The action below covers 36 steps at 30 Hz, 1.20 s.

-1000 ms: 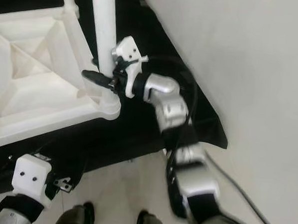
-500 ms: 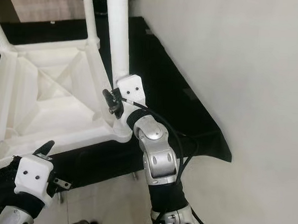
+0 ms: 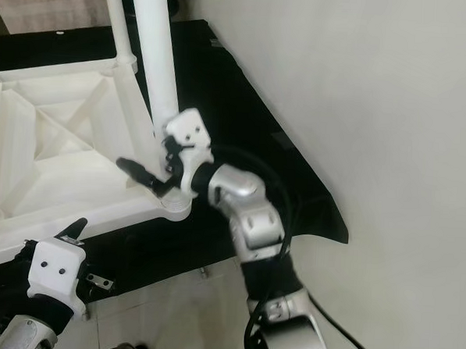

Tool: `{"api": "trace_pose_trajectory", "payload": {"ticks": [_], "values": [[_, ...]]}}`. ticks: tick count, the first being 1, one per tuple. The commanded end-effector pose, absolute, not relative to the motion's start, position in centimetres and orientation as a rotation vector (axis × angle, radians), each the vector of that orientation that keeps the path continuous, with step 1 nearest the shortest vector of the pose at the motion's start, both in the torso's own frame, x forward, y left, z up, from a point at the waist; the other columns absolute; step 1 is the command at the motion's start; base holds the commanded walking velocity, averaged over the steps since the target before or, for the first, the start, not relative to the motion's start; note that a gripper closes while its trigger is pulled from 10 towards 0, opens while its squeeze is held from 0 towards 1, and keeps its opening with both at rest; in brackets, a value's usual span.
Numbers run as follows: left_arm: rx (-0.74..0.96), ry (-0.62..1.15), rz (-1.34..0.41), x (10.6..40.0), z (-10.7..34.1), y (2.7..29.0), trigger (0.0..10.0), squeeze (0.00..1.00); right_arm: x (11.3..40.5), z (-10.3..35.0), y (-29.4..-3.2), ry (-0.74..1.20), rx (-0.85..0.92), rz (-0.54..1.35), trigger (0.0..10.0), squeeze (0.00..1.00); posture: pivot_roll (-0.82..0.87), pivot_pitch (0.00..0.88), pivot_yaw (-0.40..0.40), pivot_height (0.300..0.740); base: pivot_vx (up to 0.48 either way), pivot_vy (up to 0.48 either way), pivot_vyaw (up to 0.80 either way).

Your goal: Building children table

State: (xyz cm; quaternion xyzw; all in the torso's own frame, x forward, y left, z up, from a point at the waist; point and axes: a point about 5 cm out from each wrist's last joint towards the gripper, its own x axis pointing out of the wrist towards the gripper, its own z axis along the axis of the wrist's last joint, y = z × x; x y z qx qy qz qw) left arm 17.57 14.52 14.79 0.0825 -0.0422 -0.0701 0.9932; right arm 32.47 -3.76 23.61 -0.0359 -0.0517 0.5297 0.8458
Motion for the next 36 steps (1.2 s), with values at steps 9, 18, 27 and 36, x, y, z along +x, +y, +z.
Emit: {"api": "trace_pose_trajectory", "payload": {"ticks": [9,18,27,36], "values": [[0.082,-0.111,-0.266,17.3,15.0,13.7,10.0,0.00,34.0,25.0,-4.9,-0.121,-0.080,1.484,10.0,0.00,0.12,0.177,-0.050,0.740,0.000,0.000,0.00],[0.071,-0.114,-0.276,17.0,15.1,13.7,10.0,0.00,34.3,25.9,-4.7,-0.120,-0.092,1.692,0.0,0.00,0.13,0.187,-0.049,0.740,0.000,0.000,0.00],[0.066,-0.119,-0.276,17.0,15.0,13.8,10.0,0.00,35.0,26.0,-4.9,-0.154,-0.108,1.629,0.0,0.00,0.12,0.186,-0.051,0.740,0.000,0.000,0.00],[0.071,-0.121,-0.273,17.4,14.9,14.0,10.0,0.00,33.7,20.1,-6.3,0.013,-0.127,0.611,0.0,0.00,0.08,0.185,-0.053,0.740,0.000,0.000,0.00]]}}
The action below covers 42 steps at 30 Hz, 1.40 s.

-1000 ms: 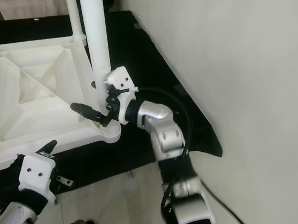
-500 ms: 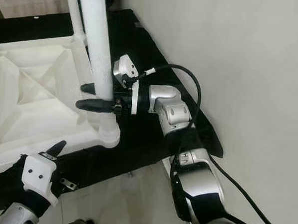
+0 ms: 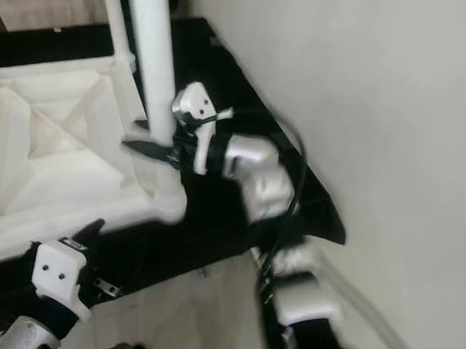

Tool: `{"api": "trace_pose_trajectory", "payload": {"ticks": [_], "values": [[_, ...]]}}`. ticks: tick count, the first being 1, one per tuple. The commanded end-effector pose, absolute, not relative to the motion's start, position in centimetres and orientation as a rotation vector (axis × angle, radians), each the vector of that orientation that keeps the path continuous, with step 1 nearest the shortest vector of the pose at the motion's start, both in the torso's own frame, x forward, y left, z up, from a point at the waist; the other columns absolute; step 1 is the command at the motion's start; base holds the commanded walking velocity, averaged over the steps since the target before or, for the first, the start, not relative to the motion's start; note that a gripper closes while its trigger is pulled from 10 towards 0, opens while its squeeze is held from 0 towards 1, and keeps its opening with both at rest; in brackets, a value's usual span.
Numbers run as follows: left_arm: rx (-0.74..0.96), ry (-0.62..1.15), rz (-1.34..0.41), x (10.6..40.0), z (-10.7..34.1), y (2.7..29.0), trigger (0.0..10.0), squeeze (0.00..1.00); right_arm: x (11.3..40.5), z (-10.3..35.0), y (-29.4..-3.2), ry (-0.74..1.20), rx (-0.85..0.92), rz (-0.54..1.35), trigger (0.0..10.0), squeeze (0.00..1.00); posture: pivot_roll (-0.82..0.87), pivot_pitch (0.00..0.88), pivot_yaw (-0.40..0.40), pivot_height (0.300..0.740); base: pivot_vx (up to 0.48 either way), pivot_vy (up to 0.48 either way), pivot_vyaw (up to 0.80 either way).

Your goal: Building children table

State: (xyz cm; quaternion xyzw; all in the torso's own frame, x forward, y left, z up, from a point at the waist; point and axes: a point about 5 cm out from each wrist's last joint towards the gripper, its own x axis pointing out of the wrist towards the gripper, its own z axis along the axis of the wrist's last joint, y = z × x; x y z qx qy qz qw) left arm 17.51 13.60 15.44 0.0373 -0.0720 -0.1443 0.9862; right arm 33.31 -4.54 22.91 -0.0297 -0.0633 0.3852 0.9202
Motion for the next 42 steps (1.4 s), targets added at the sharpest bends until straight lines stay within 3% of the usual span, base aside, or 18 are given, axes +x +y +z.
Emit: {"api": "trace_pose_trajectory", "payload": {"ticks": [1,4,11,12,13,14,18,19,21,26,30,31,36,42], "values": [[0.071,-0.122,-0.273,17.5,15.0,14.0,10.0,0.00,31.9,18.9,-6.1,0.038,-0.144,0.565,0.0,0.00,0.08,0.185,-0.053,0.740,0.000,0.000,0.00],[0.075,-0.124,-0.275,17.6,14.9,14.0,10.0,0.00,30.1,17.9,-5.3,0.073,-0.117,0.598,0.0,0.00,0.07,0.173,-0.046,0.740,0.000,0.000,0.00],[0.080,-0.119,-0.278,18.2,14.5,13.9,10.0,0.00,31.3,18.4,-3.6,0.070,-0.080,0.631,0.0,0.00,0.08,0.138,-0.060,0.740,0.000,0.000,0.00],[0.081,-0.120,-0.275,18.2,14.4,13.9,10.0,0.00,31.1,18.8,-3.3,0.070,-0.081,0.619,1.7,0.00,0.08,0.134,-0.062,0.740,0.000,0.000,0.00],[0.084,-0.122,-0.269,18.3,14.4,14.0,10.0,0.00,30.9,19.1,-3.1,0.068,-0.081,0.615,1.7,0.00,0.08,0.134,-0.062,0.740,0.000,0.000,0.00],[0.085,-0.123,-0.265,18.3,14.4,14.0,10.0,0.00,30.7,19.5,-2.8,0.054,-0.086,0.636,10.0,0.00,0.08,0.129,-0.063,0.740,0.000,0.000,0.00],[0.085,-0.122,-0.262,18.4,14.3,14.0,10.0,0.00,30.6,20.7,-2.2,0.009,-0.078,0.758,10.0,0.00,0.08,0.125,-0.064,0.740,0.000,0.000,0.00],[0.084,-0.121,-0.264,18.4,14.3,14.0,10.0,0.00,30.6,21.1,-2.1,-0.009,-0.071,0.805,10.0,1.00,0.08,0.124,-0.066,0.740,0.000,0.000,0.00],[0.082,-0.120,-0.267,18.4,14.3,14.0,10.0,0.00,30.6,21.5,-1.8,-0.024,-0.053,0.877,10.0,1.00,0.08,0.124,-0.066,0.740,0.000,0.000,0.00],[0.077,-0.123,-0.271,18.5,14.3,13.9,10.0,0.00,31.2,23.3,-2.1,-0.115,-0.066,1.262,10.0,1.00,0.09,0.131,-0.067,0.740,0.000,0.000,0.00],[0.077,-0.125,-0.272,18.4,14.3,13.8,10.0,0.00,31.5,23.5,-2.4,-0.133,-0.121,1.321,10.0,1.00,0.10,0.133,-0.068,0.740,0.000,0.000,0.00],[0.077,-0.126,-0.271,18.3,14.4,13.8,10.0,0.00,32.0,23.6,-2.7,-0.136,-0.156,1.374,10.0,0.00,0.10,0.139,-0.070,0.740,0.000,0.000,0.00],[0.080,-0.122,-0.270,17.6,14.6,13.9,10.0,0.00,33.9,25.3,-3.2,-0.141,-0.111,1.546,10.0,0.00,0.13,0.172,-0.059,0.740,0.000,0.000,0.00],[0.076,-0.113,-0.278,17.2,14.7,13.9,10.0,0.00,34.2,26.4,-3.2,-0.151,-0.073,1.674,10.0,0.00,0.14,0.185,-0.055,0.740,0.000,0.000,0.00]]}}
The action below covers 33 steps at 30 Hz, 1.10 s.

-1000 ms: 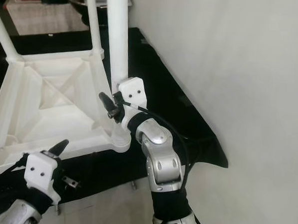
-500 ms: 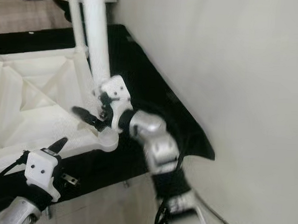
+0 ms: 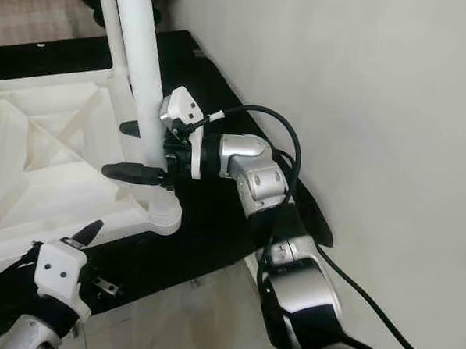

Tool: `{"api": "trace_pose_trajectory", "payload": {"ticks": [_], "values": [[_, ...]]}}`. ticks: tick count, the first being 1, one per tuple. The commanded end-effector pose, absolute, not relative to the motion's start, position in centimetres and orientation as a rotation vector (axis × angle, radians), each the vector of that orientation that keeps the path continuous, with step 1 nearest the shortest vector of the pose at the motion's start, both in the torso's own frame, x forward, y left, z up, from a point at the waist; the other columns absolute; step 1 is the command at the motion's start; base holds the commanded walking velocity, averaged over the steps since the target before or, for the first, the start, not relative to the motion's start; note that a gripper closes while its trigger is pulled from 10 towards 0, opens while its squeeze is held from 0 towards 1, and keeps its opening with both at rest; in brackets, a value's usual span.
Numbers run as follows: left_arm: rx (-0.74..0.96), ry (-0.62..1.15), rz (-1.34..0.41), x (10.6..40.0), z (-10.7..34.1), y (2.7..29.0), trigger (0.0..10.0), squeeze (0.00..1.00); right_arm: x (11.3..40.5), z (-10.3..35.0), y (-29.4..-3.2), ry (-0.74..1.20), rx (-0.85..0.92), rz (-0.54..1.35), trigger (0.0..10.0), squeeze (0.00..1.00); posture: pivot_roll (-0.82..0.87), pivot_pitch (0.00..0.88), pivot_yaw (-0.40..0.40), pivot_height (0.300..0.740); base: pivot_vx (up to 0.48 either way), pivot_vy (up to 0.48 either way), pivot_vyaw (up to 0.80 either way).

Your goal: Building children table

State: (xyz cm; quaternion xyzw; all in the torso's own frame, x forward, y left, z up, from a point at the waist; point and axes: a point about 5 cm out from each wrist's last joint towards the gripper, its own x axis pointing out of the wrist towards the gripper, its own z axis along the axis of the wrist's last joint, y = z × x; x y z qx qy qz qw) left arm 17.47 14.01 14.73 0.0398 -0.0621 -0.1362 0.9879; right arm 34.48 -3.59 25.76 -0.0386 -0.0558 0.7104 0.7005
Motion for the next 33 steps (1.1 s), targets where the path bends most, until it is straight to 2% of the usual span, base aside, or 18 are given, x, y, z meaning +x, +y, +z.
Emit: {"api": "trace_pose_trajectory", "payload": {"ticks": [1,2,8,17,23,24,25,26,28,29,30,32,33], "values": [[0.076,-0.113,-0.278,17.2,14.7,13.9,10.0,0.00,34.2,26.4,-3.2,-0.151,-0.073,1.674,10.0,0.00,0.14,0.185,-0.055,0.740,0.000,0.000,0.00],[0.076,-0.111,-0.280,17.1,14.7,13.9,10.0,0.00,34.2,26.5,-3.2,-0.148,-0.076,1.720,0.0,0.00,0.14,0.192,-0.052,0.740,0.000,0.000,0.00],[0.074,-0.109,-0.280,17.0,14.8,14.0,10.0,0.00,34.4,26.6,-3.2,-0.144,-0.097,1.802,0.0,0.00,0.14,0.198,-0.053,0.740,0.000,0.000,0.00],[0.073,-0.110,-0.280,17.1,14.9,14.0,10.0,0.00,34.7,26.4,-3.4,-0.141,-0.090,1.826,0.0,0.00,0.14,0.196,-0.053,0.740,0.000,0.000,0.00],[0.067,-0.115,-0.282,17.2,14.9,13.9,10.0,0.00,34.9,25.7,-4.0,-0.148,-0.144,1.706,0.0,0.00,0.12,0.192,-0.055,0.740,0.000,0.000,0.00],[0.065,-0.117,-0.281,17.2,15.0,13.9,10.0,0.00,34.7,24.0,-4.0,-0.102,-0.111,1.472,0.0,0.00,0.10,0.197,-0.069,0.740,0.000,0.000,0.00],[0.065,-0.117,-0.281,17.2,15.0,13.9,10.0,0.00,34.7,24.0,-4.0,-0.102,-0.111,1.472,0.0,0.00,0.10,0.197,-0.069,0.740,0.000,0.000,0.00],[0.065,-0.119,-0.281,17.2,15.0,13.9,10.0,0.00,34.5,22.8,-3.7,-0.061,-0.091,1.307,0.0,0.00,0.10,0.202,-0.074,0.740,0.000,0.000,0.00],[0.065,-0.119,-0.280,17.2,15.0,13.9,10.0,0.00,34.0,20.5,-4.0,-0.006,-0.110,0.804,0.0,0.00,0.10,0.202,-0.074,0.740,0.000,0.000,0.00],[0.065,-0.119,-0.280,17.2,15.0,13.9,10.0,0.00,34.0,20.5,-4.0,-0.006,-0.110,0.804,0.0,0.00,0.10,0.202,-0.074,0.740,0.000,0.000,0.00],[0.066,-0.120,-0.279,17.2,15.1,14.0,10.0,0.00,33.3,19.7,-4.6,0.025,-0.097,0.641,0.0,0.00,0.09,0.209,-0.063,0.740,0.000,0.000,0.00],[0.067,-0.120,-0.281,17.4,15.1,14.0,10.0,0.00,30.8,18.7,-3.6,0.038,-0.085,0.661,0.0,0.00,0.08,0.210,-0.058,0.740,0.000,0.000,0.00],[0.067,-0.120,-0.281,17.4,15.1,14.0,10.0,0.00,30.8,18.7,-3.6,0.038,-0.085,0.661,0.0,0.00,0.08,0.210,-0.058,0.740,0.000,0.000,0.00]]}}
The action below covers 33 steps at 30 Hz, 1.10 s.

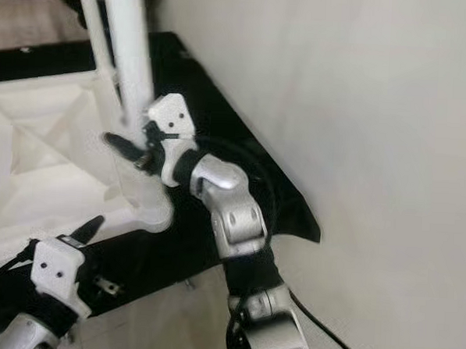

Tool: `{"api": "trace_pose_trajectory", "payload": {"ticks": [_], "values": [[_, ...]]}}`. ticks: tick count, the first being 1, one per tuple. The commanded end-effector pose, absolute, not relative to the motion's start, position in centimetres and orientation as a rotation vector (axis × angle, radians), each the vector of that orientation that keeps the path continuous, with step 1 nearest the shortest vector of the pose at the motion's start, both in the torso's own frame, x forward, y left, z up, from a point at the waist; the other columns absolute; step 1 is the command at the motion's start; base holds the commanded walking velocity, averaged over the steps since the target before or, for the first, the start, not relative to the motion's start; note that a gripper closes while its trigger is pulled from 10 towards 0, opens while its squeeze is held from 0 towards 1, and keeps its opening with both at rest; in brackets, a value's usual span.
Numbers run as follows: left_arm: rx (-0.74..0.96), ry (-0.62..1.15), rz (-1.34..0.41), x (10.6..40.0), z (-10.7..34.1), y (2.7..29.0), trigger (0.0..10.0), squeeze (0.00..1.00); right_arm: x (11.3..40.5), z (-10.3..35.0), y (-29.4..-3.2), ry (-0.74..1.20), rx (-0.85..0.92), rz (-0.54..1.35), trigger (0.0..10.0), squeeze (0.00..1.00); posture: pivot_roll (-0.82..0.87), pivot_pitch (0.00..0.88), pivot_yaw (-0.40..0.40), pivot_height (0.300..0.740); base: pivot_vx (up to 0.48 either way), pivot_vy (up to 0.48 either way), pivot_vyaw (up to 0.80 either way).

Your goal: Building children table

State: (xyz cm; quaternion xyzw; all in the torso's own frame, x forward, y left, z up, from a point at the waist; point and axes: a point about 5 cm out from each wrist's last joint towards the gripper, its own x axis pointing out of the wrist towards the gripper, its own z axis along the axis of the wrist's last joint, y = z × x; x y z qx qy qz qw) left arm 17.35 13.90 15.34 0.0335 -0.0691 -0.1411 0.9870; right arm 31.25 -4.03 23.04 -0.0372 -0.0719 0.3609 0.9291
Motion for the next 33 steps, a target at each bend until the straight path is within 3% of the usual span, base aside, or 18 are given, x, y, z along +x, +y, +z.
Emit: {"api": "trace_pose_trajectory", "payload": {"ticks": [1,7,8,10,11,16,17,22,27,28,29,33], "values": [[0.069,-0.119,-0.283,17.5,15.0,14.0,10.0,0.00,30.1,18.6,-2.6,0.034,-0.078,0.726,0.0,0.00,0.08,0.194,-0.051,0.740,0.000,0.000,0.00],[0.073,-0.114,-0.287,17.9,14.8,14.0,10.0,0.00,30.2,19.8,-0.9,0.011,-0.073,0.787,0.0,0.00,0.09,0.173,-0.056,0.740,0.000,0.000,0.00],[0.079,-0.118,-0.279,17.9,14.8,14.1,10.0,0.00,30.2,20.4,-0.7,0.009,-0.082,0.778,3.0,0.00,0.09,0.172,-0.056,0.740,0.000,0.000,0.00],[0.080,-0.119,-0.276,18.0,14.8,14.1,10.0,0.00,30.2,20.5,-0.7,0.010,-0.084,0.775,3.0,0.00,0.09,0.172,-0.056,0.740,0.000,0.000,0.00],[0.081,-0.119,-0.275,18.0,14.8,14.2,10.0,0.00,30.0,20.8,-0.5,0.003,-0.083,0.806,10.0,0.00,0.08,0.165,-0.055,0.740,0.000,0.000,0.00],[0.077,-0.117,-0.278,18.0,14.7,14.2,10.0,0.00,29.6,22.0,-0.1,-0.049,-0.053,0.946,10.0,0.02,0.08,0.162,-0.054,0.740,0.000,0.000,0.00],[0.076,-0.116,-0.279,18.0,14.7,14.2,10.0,0.00,29.5,22.5,0.0,-0.064,-0.029,1.000,10.0,1.00,0.08,0.159,-0.054,0.740,0.000,0.000,0.00],[0.072,-0.115,-0.283,17.9,14.6,14.1,10.0,0.00,29.8,23.9,-0.1,-0.129,-0.011,1.307,10.0,1.00,0.08,0.155,-0.056,0.740,0.000,0.000,0.00],[0.070,-0.115,-0.283,17.9,14.6,13.9,10.0,0.00,30.4,24.0,-0.3,-0.150,-0.094,1.418,10.0,1.00,0.09,0.154,-0.060,0.740,0.000,0.000,0.00],[0.070,-0.115,-0.283,17.9,14.6,13.9,10.0,0.00,30.7,24.1,-0.4,-0.148,-0.114,1.462,10.0,0.95,0.09,0.154,-0.061,0.740,0.000,0.000,0.00],[0.069,-0.115,-0.282,17.8,14.6,13.9,10.0,0.00,31.2,24.3,-0.5,-0.156,-0.141,1.486,10.0,0.00,0.10,0.153,-0.063,0.740,0.000,0.000,0.00],[0.067,-0.116,-0.281,17.7,14.6,13.8,10.0,0.00,31.8,25.1,-0.6,-0.173,-0.138,1.584,10.0,0.00,0.10,0.154,-0.065,0.740,0.000,0.000,0.00]]}}
